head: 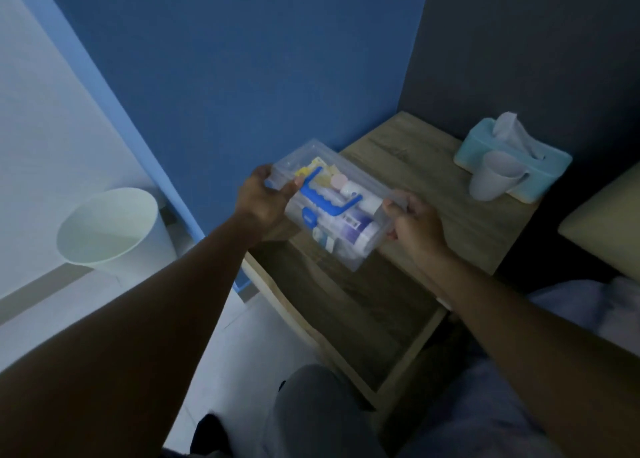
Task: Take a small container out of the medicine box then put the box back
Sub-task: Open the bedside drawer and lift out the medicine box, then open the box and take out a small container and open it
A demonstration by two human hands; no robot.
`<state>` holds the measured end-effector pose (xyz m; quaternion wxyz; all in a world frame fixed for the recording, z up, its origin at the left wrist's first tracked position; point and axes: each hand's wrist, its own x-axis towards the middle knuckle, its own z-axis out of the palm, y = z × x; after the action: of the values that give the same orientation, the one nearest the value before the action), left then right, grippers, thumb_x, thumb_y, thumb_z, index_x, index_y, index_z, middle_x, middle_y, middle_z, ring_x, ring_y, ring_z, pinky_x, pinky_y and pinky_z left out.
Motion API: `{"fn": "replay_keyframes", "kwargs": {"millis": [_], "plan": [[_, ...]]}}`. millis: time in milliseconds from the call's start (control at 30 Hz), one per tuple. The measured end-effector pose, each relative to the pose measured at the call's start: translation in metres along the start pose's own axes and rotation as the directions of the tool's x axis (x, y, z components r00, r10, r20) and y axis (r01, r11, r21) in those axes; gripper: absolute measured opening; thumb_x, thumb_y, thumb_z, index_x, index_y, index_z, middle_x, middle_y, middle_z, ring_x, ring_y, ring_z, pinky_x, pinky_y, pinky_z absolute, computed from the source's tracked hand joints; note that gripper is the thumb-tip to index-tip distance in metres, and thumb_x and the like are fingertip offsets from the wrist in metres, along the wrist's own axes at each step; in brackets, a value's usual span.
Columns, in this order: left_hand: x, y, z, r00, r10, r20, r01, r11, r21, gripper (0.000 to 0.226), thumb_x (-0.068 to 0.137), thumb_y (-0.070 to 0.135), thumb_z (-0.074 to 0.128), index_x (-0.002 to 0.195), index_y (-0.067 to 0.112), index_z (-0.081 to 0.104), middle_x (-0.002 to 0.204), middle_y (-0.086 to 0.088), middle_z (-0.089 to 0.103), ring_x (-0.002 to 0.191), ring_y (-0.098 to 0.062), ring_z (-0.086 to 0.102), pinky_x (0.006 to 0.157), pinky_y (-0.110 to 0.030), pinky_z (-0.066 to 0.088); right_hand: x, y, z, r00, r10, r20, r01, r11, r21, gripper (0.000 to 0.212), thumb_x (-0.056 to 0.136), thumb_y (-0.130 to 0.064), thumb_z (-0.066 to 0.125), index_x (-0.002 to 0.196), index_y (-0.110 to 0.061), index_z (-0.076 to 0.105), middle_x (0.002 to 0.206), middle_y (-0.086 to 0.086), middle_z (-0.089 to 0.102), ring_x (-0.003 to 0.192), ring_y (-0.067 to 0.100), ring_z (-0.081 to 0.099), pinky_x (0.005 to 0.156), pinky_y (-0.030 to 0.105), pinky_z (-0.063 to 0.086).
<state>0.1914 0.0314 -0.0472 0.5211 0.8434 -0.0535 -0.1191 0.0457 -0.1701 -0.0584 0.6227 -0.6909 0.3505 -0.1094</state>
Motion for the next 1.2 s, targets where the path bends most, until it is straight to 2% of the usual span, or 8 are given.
{"fn": "replay_keyframes", "kwargs": {"millis": [167,367,667,833,933,1000,1100,1200], "plan": [[0.047,0.017,0.022,1.0,-0.001,0.027,0.002,0.999,-0.032,0.078,0.067,0.064,0.077,0.128,0.02,0.059,0.119,0.004,0.065,0.097,-0.022,0.072,0.077,-0.03,0.06,0.05,-0.013,0.0,0.994,-0.085,-0.072,0.081,0.995,-0.053,0.045,0.094,-0.038,0.061,0.134,-0.019,0.058,0.121,0.011,0.069,0.089,0.015,0.067,0.06,0.021,0.052],[0.114,0.012,0.054,0.997,0.047,0.054,-0.044,0.997,-0.056,0.099,0.045,0.075,0.07,0.125,0.017,0.062,0.122,0.001,0.067,0.104,-0.025,0.071,0.093,-0.044,0.058,0.108,-0.013,0.009,0.976,-0.113,-0.184,0.104,0.993,-0.06,0.035,0.095,-0.02,0.057,0.129,-0.01,0.061,0.118,0.011,0.068,0.1,0.024,0.069,0.062,0.021,0.049],[0.141,-0.001,0.081,0.996,0.08,0.038,-0.081,0.997,0.021,0.056,0.077,0.057,0.073,0.119,0.022,0.062,0.114,0.004,0.069,0.099,-0.018,0.071,0.091,-0.038,0.058,0.148,0.008,0.016,0.962,-0.114,-0.248,0.112,0.993,-0.023,0.034,0.093,-0.014,0.056,0.126,-0.008,0.062,0.11,0.009,0.066,0.081,0.013,0.064,0.049,0.015,0.046],[0.132,0.004,0.084,0.995,0.062,0.078,-0.064,0.998,0.02,0.062,0.091,0.044,0.065,0.142,0.013,0.047,0.135,0.001,0.055,0.125,-0.014,0.053,0.091,-0.01,0.036,0.147,0.011,0.013,0.978,-0.103,-0.179,0.08,0.988,-0.13,0.04,0.099,-0.027,0.052,0.137,-0.017,0.051,0.127,0.009,0.059,0.08,0.01,0.058,0.039,0.005,0.04],[0.119,-0.001,0.096,0.996,0.009,0.093,-0.002,0.997,-0.076,0.054,0.093,0.037,0.061,0.135,0.005,0.049,0.119,-0.004,0.062,0.11,-0.02,0.063,0.088,-0.024,0.048,0.138,0.003,0.009,0.965,-0.191,-0.181,0.114,0.924,-0.366,0.055,0.098,-0.039,0.053,0.146,-0.017,0.043,0.145,0.012,0.044,0.11,0.017,0.054,0.068,-0.001,0.044],[0.108,-0.007,0.106,0.987,-0.074,0.14,0.098,0.979,-0.18,0.054,0.094,0.034,0.057,0.136,0.001,0.047,0.113,-0.011,0.067,0.1,-0.025,0.068,0.084,-0.027,0.056,0.135,-0.001,0.006,0.94,-0.324,-0.108,0.229,0.833,-0.503,0.072,0.088,-0.056,0.056,0.147,-0.019,0.038,0.147,0.01,0.042,0.128,0.024,0.048,0.098,0.029,0.049],[0.09,-0.016,0.117,0.954,-0.219,0.204,0.268,0.929,-0.256,0.064,0.09,0.044,0.058,0.147,0.021,0.041,0.135,-0.009,0.061,0.119,-0.027,0.063,0.103,-0.044,0.05,0.129,-0.003,0.008,0.919,-0.377,0.117,0.362,0.687,-0.631,0.084,0.077,-0.068,0.064,0.144,-0.024,0.038,0.144,0.005,0.044,0.131,0.025,0.047,0.102,0.047,0.048],[0.084,-0.023,0.123,0.963,-0.216,0.163,0.259,0.906,-0.336,0.062,0.079,0.056,0.065,0.128,0.019,0.059,0.12,-0.007,0.069,0.109,-0.024,0.068,0.098,-0.047,0.055,0.127,0.001,0.009,0.912,-0.329,0.247,0.389,0.494,-0.778,0.108,0.065,-0.083,0.06,0.152,-0.031,0.023,0.159,0.008,0.026,0.146,0.032,0.03,0.111,0.054,0.039]]}}
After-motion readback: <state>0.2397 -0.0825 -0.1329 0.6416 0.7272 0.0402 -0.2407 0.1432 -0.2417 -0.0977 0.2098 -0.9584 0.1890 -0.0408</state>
